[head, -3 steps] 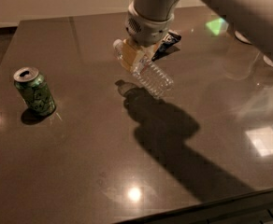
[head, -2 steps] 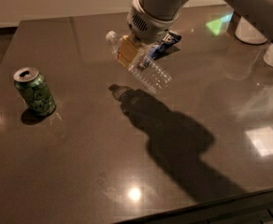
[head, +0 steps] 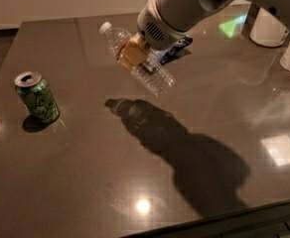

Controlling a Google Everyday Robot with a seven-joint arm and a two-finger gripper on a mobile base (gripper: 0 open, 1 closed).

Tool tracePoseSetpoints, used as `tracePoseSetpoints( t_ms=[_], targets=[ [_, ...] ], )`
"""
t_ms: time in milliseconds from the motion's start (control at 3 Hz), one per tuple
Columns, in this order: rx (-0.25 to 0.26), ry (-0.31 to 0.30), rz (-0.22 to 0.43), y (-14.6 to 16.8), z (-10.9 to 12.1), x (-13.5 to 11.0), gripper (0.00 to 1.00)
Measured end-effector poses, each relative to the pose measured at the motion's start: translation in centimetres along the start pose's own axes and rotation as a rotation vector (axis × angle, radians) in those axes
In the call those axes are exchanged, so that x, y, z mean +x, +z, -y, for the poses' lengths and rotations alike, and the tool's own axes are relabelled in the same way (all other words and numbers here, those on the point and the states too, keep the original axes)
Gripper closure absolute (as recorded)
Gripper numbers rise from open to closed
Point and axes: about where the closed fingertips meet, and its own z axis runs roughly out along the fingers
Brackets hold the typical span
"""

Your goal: Place water bottle upright

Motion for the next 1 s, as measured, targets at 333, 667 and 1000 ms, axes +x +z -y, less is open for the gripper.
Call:
tracePoseSetpoints(
  t_ms=[333,667,1000],
  targets=[
    [-0.004,-0.049,0.105,0.1,-0.9,-0.3,1.00],
    [-0.028,-0.091,0.232,0.6,-1.4,-0.9,1.00],
    [-0.072,-0.131,0.323,1.2,-1.6,-1.3,1.00]
  ],
)
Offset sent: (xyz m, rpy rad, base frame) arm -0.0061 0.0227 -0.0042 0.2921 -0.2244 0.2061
